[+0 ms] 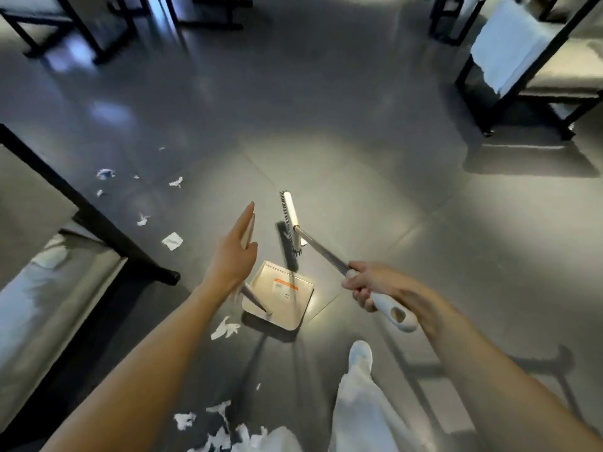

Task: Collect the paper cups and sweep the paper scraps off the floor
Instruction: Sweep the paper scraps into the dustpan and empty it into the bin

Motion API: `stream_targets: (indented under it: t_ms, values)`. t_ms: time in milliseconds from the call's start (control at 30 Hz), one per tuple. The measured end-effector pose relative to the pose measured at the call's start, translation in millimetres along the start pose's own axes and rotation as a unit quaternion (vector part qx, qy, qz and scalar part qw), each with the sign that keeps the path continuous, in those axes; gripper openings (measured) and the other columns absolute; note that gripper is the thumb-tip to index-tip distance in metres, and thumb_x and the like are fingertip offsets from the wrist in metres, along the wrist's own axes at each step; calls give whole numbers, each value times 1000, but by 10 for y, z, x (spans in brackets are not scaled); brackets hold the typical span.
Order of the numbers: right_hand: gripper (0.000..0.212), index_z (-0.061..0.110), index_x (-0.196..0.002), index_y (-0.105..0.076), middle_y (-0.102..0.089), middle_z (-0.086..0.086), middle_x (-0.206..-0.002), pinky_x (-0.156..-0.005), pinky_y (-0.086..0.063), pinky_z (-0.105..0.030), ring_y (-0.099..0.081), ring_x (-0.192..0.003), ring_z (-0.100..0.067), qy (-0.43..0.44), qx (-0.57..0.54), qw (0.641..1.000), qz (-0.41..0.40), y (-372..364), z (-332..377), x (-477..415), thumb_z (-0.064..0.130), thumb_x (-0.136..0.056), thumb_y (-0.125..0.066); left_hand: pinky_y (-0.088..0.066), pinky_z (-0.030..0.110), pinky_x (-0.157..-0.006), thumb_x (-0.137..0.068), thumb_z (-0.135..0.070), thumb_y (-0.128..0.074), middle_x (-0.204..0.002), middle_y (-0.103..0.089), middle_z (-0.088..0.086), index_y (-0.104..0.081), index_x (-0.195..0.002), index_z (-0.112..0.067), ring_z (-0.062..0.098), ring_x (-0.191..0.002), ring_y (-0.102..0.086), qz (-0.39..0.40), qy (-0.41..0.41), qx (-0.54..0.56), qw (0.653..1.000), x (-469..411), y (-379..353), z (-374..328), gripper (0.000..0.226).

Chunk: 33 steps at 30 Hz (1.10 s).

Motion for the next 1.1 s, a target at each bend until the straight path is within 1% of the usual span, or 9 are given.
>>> stream_targets:
  t_ms: [67,267,400,500,600,733,833,933,1100]
  values:
    - [21,18,-105,-54,-52,-2,-49,-38,-42,-18,-43,-39,-6,3,45,999,13,331,381,-290,3,-90,-59,-49,36,-97,-95,-10,-51,-154,-28,-10,-15,-146,-49,24,-103,-64,-14,11,-15,1000,-329,-196,-94,74]
    - [19,23,-95,-52,-54,-3,-53,-45,-45,-21,-46,-42,-8,-11,142,989,35,1009,1309,-1069,9,-89,-64,-48,48,-98,-96,-13,-52,-154,-31,-1,-11,-144,-55,29,-113,-57,-53,99,-10,994,-1222,-452,-159,75]
    - [32,18,-119,-45,-49,-1,-48,-42,-42,-21,-43,-41,-9,-25,176,983,53,1227,1551,-1691,6,-91,-57,-48,47,-97,-96,-12,-51,-150,-38,9,-10,-144,-52,28,-102,-61,-61,139,-13,988,-1738,-623,-101,75]
    - [34,25,-117,-40,-47,-3,-49,-39,-39,-19,-41,-40,-10,-78,131,987,49,1387,1516,-2063,3,-93,-49,-48,44,-99,-96,-12,-51,-148,-41,8,-12,-142,-54,31,-109,-59,-70,137,5,988,-2069,-733,-94,73]
    - [28,27,-112,-44,-45,-5,-52,-36,-36,-16,-39,-37,-11,-156,77,984,35,1562,1409,-2219,7,-93,-44,-47,17,-70,-97,-18,-50,-128,-57,11,-12,-146,-50,9,-73,-58,-76,133,-45,987,-2275,-745,-124,71]
    - [12,22,-102,-51,-43,-6,-55,-40,-37,-18,-37,-39,-13,-206,147,967,26,1746,1374,-2203,23,-91,-46,-41,15,-53,-96,-22,-49,-99,-61,-1,11,-128,-74,10,-63,-58,-46,166,-57,983,-2252,-847,-121,85]
    - [49,40,-132,-36,-46,-7,-62,-43,-42,-21,-41,-44,-10,-168,259,949,56,1765,1458,-2216,16,-92,-52,-38,6,-49,-97,-16,-49,-88,-54,-6,7,-120,-76,10,-66,-57,-63,178,-44,981,-2166,-917,-113,86]
    - [77,42,-146,-26,-52,-4,-56,-41,-42,-21,-43,-41,-9,-170,322,928,86,1787,1450,-2119,2,-86,-55,-41,19,-65,-97,-14,-46,-87,-56,-2,-4,-129,-70,10,-68,-56,-88,202,-36,975,-2056,-867,-65,77]
    - [73,39,-146,-29,-53,3,-47,-34,-36,-16,-39,-37,-7,-160,368,907,129,2009,1717,-1939,-2,-86,-42,-49,39,-74,-97,-13,-44,-89,-62,15,-17,-145,-52,23,-70,-59,-104,221,-44,969,-1901,-756,-72,68]
Point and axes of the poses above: each hand's wrist, its own x-axis away from the middle knuckle, its own y-axis out of the back of the hand, z = x × y, the point moved 9 cm from there along -x, towards the middle knuckle
